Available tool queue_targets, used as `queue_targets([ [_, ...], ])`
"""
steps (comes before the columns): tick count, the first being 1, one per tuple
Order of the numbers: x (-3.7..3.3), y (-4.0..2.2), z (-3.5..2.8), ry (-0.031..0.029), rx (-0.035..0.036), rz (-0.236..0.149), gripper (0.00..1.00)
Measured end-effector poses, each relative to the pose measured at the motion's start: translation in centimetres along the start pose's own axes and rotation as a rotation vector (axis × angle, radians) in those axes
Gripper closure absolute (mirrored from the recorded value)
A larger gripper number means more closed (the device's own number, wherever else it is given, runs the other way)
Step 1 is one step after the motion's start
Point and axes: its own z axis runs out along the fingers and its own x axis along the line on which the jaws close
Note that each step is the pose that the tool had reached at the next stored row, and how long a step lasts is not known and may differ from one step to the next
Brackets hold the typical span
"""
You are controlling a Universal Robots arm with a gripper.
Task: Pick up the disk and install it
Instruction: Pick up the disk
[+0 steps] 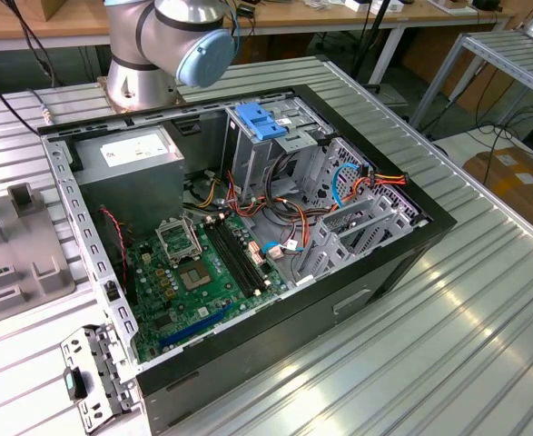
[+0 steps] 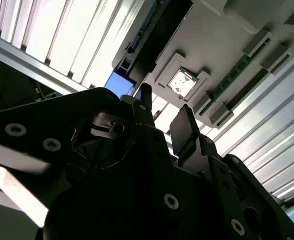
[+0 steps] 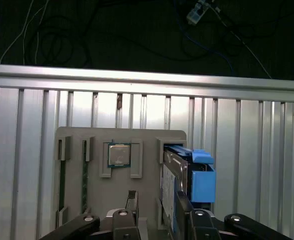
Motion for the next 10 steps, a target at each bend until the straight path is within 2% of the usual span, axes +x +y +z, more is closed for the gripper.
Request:
queue_targets([
  [1, -1.27, -0.05, 0.05, 0.0, -0.0001, 0.0, 0.57],
  [2, -2.07, -0.09, 0.11, 0.0, 0.0, 0.0, 0.57],
  [10, -2.34, -0.11, 0.44, -0.0005, -0.0002, 0.0, 0.57],
])
